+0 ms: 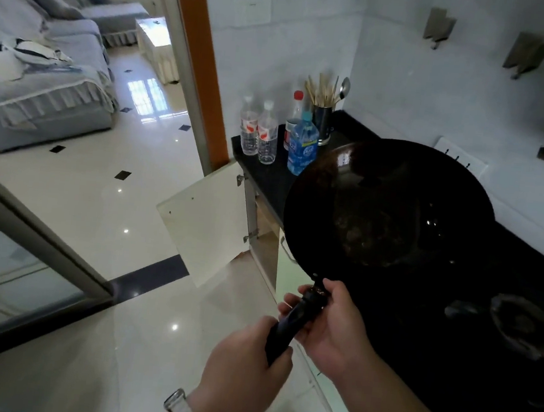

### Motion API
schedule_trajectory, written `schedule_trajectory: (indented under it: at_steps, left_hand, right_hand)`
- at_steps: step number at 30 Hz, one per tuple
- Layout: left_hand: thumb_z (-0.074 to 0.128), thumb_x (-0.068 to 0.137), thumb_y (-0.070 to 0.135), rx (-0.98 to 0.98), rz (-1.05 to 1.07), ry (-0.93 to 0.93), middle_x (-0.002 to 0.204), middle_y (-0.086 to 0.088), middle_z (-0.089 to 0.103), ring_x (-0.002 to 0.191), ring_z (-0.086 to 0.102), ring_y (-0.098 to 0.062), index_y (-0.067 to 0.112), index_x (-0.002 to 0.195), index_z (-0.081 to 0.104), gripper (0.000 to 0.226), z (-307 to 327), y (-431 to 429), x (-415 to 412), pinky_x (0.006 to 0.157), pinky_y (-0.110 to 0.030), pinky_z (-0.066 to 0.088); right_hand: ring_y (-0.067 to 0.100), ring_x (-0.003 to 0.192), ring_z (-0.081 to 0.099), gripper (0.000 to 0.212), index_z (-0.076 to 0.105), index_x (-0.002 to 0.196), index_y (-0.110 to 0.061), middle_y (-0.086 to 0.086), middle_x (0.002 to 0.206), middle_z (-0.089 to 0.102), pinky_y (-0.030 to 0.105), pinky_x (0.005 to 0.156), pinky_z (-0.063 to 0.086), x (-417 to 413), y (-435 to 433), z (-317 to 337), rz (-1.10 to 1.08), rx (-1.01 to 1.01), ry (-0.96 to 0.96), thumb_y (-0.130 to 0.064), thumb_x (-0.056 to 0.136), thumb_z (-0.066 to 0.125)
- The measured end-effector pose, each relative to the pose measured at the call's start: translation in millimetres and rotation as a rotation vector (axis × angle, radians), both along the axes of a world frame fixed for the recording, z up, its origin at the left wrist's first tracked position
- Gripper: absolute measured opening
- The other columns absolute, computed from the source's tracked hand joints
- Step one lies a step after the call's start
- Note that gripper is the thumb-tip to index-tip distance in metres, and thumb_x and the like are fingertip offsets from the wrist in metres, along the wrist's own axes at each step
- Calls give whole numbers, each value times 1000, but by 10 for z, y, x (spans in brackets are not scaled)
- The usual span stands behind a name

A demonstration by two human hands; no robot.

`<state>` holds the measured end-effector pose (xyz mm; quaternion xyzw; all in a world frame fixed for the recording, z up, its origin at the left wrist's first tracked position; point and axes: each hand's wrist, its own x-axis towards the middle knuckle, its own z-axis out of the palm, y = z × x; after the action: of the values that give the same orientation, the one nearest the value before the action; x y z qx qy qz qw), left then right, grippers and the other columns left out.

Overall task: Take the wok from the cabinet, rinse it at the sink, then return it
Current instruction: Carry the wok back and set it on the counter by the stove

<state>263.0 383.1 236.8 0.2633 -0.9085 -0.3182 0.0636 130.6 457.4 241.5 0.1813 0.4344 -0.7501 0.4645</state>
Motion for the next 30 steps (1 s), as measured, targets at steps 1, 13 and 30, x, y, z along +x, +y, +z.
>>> schedule_trajectory:
  at_steps: [1,13,30]
  left_hand:
    - [54,81,46,-7,-16,-14,77,3,63,71,59,-20,28,98,53,24,-16,-112,-76,67,-39,51]
    - [51,88,44,35,-375,-71,84,10,60,73,56,-11,30,99,52,18,-47,-1856,-1078,65,-26,46]
    - [50,89,44,-46,-716,-48,76,9,56,64,55,-12,27,94,49,17,-69,-2921,-2359,50,-23,34]
  right_hand:
    - [34,74,66,37,56,86,-4,19,76,66,42,74,52,-64,-92,-2,-16,5,-1,-37,97,45]
    - [33,70,63,36,55,95,-2,21,75,64,41,70,53,-731,-1487,-103,-356,69,-15,-36,97,44]
    - [36,81,66,39,57,96,-2,21,84,67,45,76,54,-1647,-2309,-205,-664,102,-4,-38,97,43]
